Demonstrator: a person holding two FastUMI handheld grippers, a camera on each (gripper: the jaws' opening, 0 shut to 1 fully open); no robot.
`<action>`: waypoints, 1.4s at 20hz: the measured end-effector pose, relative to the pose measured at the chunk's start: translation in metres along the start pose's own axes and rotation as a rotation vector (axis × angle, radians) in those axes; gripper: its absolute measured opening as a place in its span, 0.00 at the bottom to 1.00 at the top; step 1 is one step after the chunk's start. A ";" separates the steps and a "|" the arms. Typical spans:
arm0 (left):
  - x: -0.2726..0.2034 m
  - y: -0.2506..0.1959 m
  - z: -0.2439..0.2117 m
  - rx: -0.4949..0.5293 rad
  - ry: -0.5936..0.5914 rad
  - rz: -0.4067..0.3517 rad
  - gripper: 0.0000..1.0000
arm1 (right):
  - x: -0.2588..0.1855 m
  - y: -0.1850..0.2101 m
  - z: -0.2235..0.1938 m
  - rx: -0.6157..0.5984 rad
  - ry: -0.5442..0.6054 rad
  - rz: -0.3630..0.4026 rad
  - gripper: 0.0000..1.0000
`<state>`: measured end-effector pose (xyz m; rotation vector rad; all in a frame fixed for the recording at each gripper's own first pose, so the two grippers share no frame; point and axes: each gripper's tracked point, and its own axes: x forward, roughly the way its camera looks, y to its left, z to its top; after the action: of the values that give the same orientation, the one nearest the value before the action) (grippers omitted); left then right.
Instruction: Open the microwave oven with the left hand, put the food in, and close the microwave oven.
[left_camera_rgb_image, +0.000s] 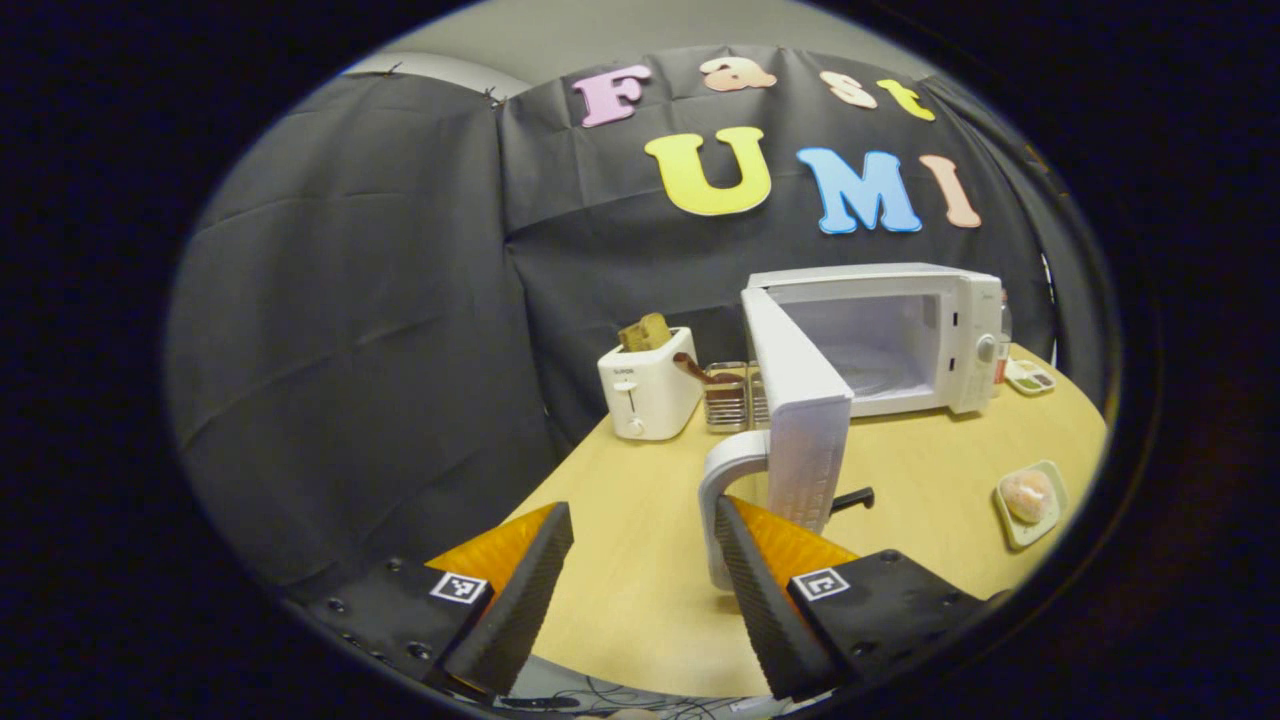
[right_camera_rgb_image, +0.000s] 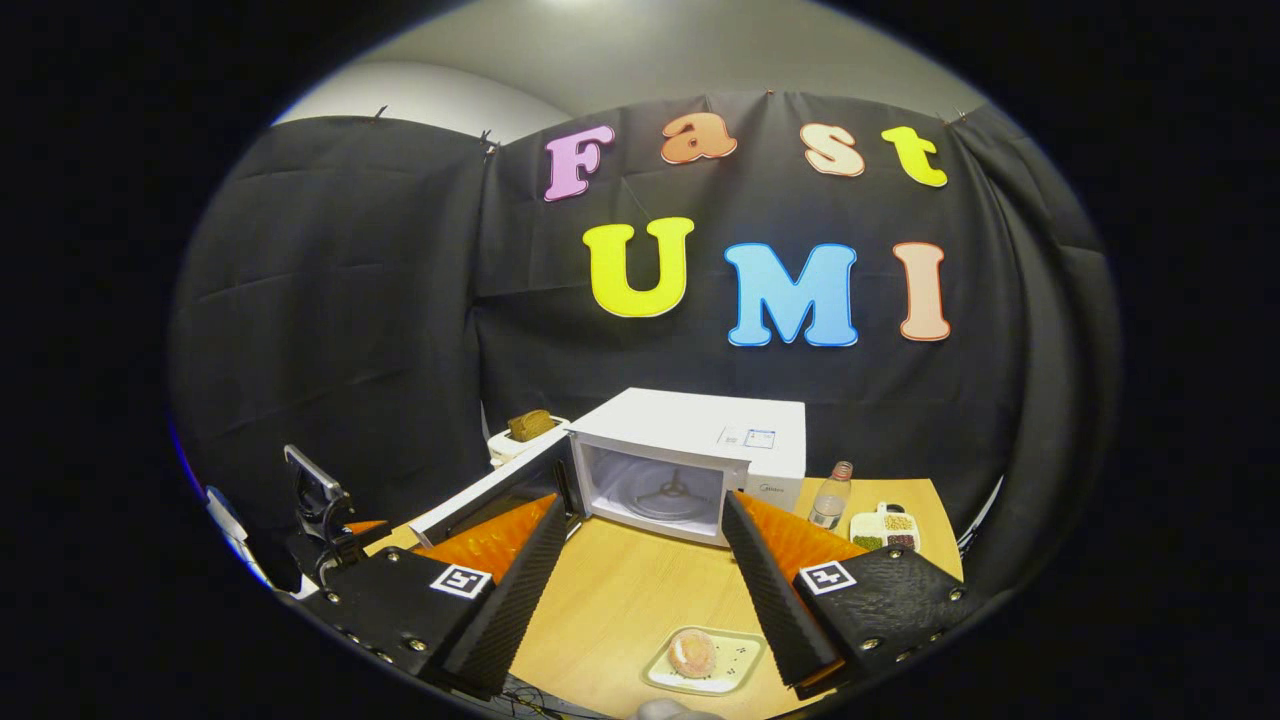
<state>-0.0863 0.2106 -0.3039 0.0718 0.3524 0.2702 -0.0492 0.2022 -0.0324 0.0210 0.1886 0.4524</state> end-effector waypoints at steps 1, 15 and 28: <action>-0.001 0.001 0.002 0.003 -0.005 0.001 0.95 | -0.001 0.000 -0.001 -0.005 -0.001 -0.002 0.96; -0.099 -0.043 0.109 -0.032 -0.172 0.021 0.94 | -0.017 -0.071 -0.155 -0.167 0.236 0.002 0.96; -0.133 -0.132 0.217 -0.040 -0.300 -0.115 0.96 | 0.027 -0.063 -0.319 -0.217 0.490 0.080 0.95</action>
<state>-0.0974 0.0425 -0.0716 0.0515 0.0530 0.1490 -0.0575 0.1503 -0.3547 -0.2983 0.6204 0.5506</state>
